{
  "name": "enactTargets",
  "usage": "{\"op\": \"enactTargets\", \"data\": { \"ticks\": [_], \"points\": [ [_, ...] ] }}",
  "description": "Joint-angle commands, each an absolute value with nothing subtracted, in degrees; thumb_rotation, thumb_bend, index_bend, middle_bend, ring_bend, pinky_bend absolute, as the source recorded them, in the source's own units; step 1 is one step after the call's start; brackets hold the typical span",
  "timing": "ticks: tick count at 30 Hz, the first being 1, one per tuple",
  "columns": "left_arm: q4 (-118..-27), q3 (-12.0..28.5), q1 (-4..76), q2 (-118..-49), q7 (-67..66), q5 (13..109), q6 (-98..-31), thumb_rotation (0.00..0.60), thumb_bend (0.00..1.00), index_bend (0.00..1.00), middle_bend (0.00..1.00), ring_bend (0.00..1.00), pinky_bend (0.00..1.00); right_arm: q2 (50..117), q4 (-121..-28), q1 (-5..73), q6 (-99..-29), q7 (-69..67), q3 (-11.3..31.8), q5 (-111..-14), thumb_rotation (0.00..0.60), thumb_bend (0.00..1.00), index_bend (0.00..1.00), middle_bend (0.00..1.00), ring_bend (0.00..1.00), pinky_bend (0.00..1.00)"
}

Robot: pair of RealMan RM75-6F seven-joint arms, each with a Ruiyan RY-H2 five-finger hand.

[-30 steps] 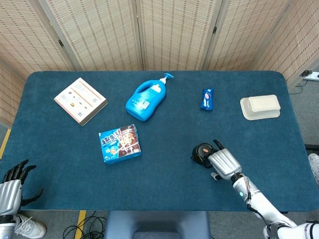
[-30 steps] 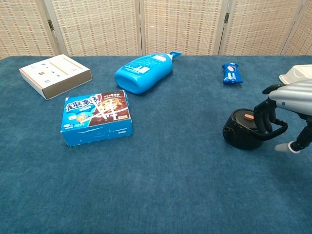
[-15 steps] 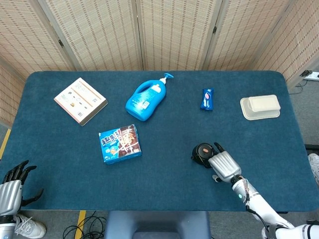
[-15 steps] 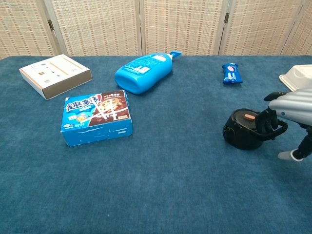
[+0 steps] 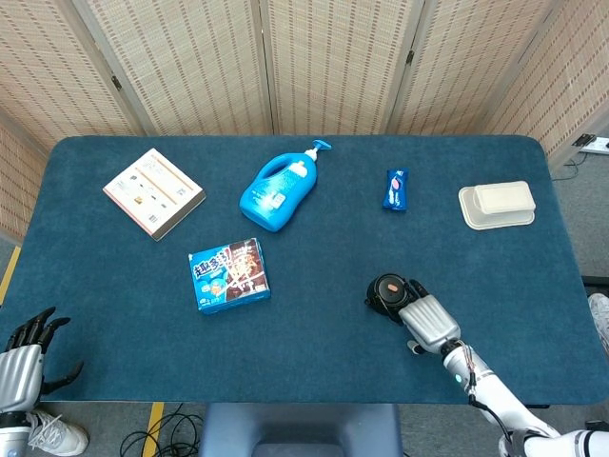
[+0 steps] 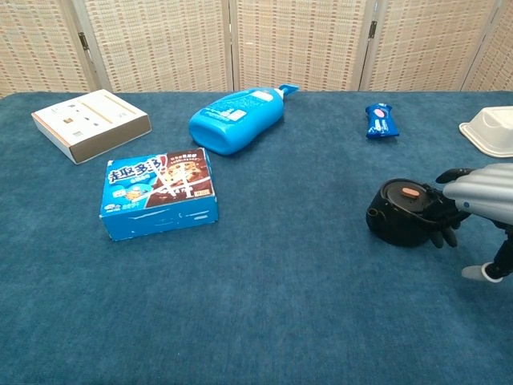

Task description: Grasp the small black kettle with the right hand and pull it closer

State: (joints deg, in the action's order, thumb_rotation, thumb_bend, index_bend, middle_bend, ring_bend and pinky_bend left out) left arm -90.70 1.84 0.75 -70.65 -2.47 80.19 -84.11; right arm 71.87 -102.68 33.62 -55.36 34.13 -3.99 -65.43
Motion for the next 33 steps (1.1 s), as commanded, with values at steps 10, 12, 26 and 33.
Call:
{"op": "enactTargets", "data": {
  "ticks": [10, 12, 26, 33],
  "points": [
    [-91.0, 1.8, 0.7, -70.5, -2.8, 80.0, -84.1, 0.600, 0.27, 0.24, 0.11, 0.11, 0.15, 71.3, -102.7, 35.0, -51.9, 29.7, -2.2, -63.8, 0.600, 0.21, 0.72, 0.71, 0.66, 0.00],
    [-91.0, 1.8, 0.6, -70.5, -2.9, 79.9, -84.1, 0.600, 0.27, 0.24, 0.11, 0.11, 0.15, 71.1, -102.7, 35.3, -51.0, 28.1, -1.8, -63.8, 0.600, 0.21, 0.74, 0.74, 0.71, 0.00],
    [-91.6, 1.7, 0.4, -70.1, -3.3, 79.8, -84.2, 0.600, 0.27, 0.24, 0.11, 0.11, 0.15, 67.8, -102.4, 38.4, -45.0, 17.2, 2.0, -64.3, 0.600, 0.07, 0.84, 0.89, 0.82, 0.00],
    [-92.6, 1.7, 0.6, -69.8, -3.7, 80.3, -84.2, 0.600, 0.26, 0.24, 0.11, 0.11, 0.15, 65.5, -102.3, 38.3, -42.7, 10.0, 2.8, -65.6, 0.600, 0.01, 0.88, 0.94, 0.86, 0.03]
  ]
}}
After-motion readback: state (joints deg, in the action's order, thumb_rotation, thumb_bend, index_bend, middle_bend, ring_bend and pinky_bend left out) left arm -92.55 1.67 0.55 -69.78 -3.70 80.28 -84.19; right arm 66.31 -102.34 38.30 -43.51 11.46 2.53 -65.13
